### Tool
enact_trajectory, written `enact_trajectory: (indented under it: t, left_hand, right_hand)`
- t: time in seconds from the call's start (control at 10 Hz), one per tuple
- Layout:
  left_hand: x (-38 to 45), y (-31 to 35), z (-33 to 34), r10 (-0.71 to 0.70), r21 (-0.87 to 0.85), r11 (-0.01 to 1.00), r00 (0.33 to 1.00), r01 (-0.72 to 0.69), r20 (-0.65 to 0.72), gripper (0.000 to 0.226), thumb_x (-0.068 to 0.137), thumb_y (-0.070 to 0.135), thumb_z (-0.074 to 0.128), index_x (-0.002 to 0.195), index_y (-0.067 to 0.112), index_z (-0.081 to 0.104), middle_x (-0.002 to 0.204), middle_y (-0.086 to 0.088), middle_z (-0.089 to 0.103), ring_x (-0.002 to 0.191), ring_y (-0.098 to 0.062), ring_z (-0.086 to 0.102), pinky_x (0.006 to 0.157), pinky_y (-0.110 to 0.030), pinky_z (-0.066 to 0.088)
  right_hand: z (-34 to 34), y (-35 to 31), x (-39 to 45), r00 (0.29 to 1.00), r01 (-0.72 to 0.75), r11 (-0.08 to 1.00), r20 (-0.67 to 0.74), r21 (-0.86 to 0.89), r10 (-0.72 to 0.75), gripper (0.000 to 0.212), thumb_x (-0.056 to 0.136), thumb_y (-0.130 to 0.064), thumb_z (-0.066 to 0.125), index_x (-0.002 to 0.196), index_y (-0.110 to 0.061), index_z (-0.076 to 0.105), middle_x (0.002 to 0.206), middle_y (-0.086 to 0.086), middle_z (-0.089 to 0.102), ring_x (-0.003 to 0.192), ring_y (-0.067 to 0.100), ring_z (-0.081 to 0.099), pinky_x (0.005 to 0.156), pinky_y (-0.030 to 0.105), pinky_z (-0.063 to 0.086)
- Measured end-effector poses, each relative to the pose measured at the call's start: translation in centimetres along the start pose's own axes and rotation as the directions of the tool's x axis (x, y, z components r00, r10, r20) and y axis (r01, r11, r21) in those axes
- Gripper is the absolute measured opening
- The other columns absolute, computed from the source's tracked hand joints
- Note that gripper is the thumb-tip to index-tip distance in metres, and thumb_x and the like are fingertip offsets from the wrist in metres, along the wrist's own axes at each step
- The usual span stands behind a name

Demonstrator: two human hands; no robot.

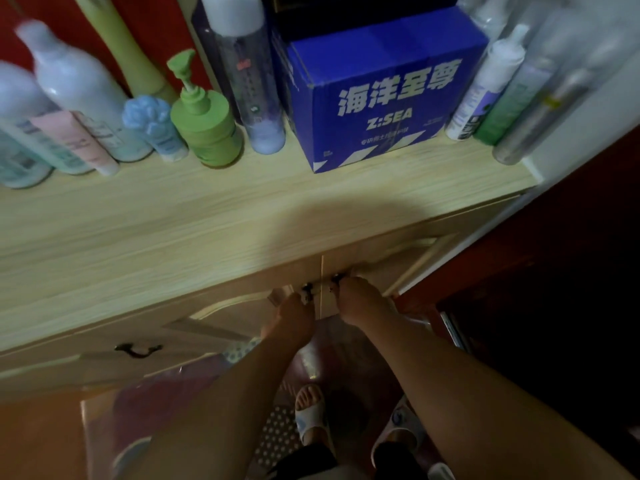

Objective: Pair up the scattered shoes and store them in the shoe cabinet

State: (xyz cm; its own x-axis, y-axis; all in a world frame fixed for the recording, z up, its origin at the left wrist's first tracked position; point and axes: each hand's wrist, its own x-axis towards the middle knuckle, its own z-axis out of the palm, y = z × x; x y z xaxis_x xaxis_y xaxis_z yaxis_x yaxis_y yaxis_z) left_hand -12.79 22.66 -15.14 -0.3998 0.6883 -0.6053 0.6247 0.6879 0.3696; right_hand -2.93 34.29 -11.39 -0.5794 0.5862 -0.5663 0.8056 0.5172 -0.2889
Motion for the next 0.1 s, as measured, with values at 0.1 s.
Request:
enact_trajectory:
  t: [0.1]
  left_hand:
    - [-2.89, 1.79, -2.78, 0.205, 0.267, 0.943, 0.979, -0.199, 0.003, 0.032, 0.062, 0.039, 0.084, 0.073, 0.009, 0.078, 0.073, -0.012, 0.072, 0.068, -0.023, 0.070, 0.063, -0.028, 0.053]
  right_hand:
    - [-1.22, -0.07, -2.09, 0.994, -0.009, 1.000, 0.108, -0.006, 0.009, 0.037, 0.100, -0.017, 0.048, 0.136, -0.007, 0.048, 0.122, 0.017, 0.061, 0.105, 0.033, 0.062, 0.082, 0.039, 0.051]
